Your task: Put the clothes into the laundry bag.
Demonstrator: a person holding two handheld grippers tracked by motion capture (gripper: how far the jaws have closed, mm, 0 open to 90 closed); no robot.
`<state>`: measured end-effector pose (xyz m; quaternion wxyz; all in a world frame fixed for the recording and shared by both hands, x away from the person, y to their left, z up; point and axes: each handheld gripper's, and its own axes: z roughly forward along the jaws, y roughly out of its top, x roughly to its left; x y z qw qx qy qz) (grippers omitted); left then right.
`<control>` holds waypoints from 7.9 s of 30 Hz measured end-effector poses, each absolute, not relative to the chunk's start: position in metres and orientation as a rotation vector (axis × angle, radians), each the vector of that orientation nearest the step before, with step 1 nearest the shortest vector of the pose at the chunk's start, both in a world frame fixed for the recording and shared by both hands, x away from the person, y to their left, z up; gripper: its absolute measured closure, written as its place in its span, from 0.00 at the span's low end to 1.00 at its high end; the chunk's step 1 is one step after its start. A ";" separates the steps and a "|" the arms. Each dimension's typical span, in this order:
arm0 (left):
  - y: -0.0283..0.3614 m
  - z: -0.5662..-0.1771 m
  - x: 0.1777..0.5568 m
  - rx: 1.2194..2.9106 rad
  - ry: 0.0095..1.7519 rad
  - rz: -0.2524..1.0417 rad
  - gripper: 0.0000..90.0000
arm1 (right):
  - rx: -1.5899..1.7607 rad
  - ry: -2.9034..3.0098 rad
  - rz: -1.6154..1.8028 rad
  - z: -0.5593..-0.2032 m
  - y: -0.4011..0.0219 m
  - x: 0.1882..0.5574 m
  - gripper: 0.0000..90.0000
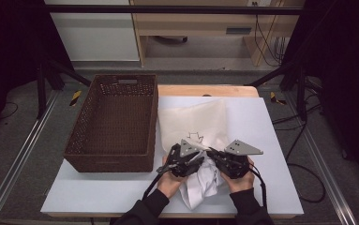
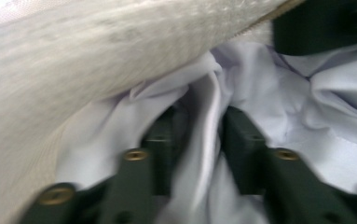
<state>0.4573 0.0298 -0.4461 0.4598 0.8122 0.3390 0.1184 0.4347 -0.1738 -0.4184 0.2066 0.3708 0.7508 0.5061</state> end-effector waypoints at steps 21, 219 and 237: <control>0.033 -0.460 0.429 2.091 0.776 0.330 0.82 | 1.043 2.096 1.427 -0.421 -0.166 0.436 0.98; 0.022 -0.453 0.444 2.132 0.801 0.504 0.87 | 1.046 2.099 1.465 -0.417 -0.171 0.432 0.97; 0.094 -0.436 0.406 2.139 0.826 0.477 0.41 | 1.046 2.101 1.424 -0.418 -0.175 0.428 0.83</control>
